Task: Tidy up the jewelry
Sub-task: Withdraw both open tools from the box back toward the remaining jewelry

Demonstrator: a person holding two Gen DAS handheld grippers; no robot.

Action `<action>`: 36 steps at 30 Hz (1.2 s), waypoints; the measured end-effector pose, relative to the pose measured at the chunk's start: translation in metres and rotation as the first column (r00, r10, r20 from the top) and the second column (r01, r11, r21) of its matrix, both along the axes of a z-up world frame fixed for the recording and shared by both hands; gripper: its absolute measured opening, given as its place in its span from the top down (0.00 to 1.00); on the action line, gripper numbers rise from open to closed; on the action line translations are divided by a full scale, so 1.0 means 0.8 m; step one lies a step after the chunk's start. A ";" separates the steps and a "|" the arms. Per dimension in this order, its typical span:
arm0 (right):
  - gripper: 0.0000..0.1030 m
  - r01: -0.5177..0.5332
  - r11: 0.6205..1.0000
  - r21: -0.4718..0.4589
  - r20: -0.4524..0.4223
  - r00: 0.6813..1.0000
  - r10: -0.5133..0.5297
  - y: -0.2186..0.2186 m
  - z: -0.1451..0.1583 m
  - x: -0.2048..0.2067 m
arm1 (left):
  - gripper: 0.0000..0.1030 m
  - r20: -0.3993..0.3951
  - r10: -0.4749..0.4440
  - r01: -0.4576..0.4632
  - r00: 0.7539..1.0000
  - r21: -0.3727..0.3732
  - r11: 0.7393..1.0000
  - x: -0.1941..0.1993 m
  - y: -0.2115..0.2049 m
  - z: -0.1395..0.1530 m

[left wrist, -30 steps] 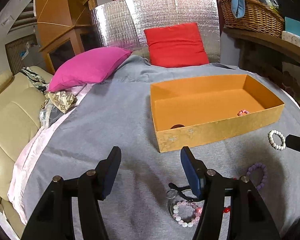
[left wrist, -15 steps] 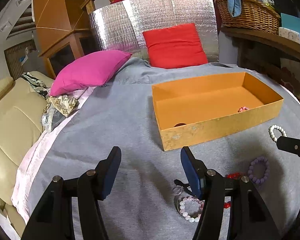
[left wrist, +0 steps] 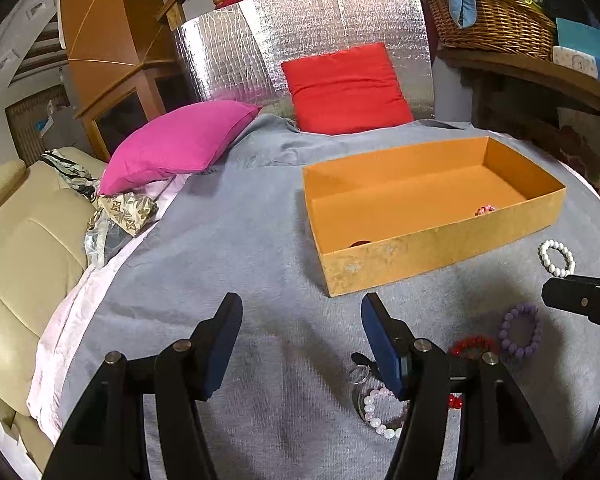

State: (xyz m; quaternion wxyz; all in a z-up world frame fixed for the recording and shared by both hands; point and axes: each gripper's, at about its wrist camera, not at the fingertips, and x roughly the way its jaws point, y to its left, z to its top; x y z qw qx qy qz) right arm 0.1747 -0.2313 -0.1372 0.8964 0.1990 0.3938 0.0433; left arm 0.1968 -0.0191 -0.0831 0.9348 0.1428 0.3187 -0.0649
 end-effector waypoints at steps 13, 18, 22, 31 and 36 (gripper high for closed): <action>0.53 -0.021 1.000 -0.007 -0.027 0.999 0.021 -0.005 -0.006 0.003 | 0.39 -0.062 -0.033 0.035 0.998 0.030 0.999 0.005 -0.004 -0.016; 0.53 -0.022 1.000 0.001 -0.055 0.998 0.022 -0.014 -0.014 0.005 | 0.39 -0.148 -0.041 0.046 0.988 0.028 0.999 0.014 0.004 -0.032; 0.53 -0.021 1.000 0.002 -0.075 0.997 0.021 -0.022 -0.020 0.006 | 0.39 -0.211 -0.033 0.040 0.977 0.025 0.999 0.022 0.016 -0.045; 0.53 -0.049 0.999 -0.020 -0.152 0.987 0.045 -0.019 -0.044 0.014 | 0.39 -0.311 -0.040 0.045 0.950 0.009 0.999 0.030 0.050 -0.068; 0.60 -0.084 0.996 -0.020 -0.153 0.985 0.080 -0.022 -0.050 0.009 | 0.39 -0.349 -0.055 0.048 0.935 -0.029 0.998 0.032 0.067 -0.076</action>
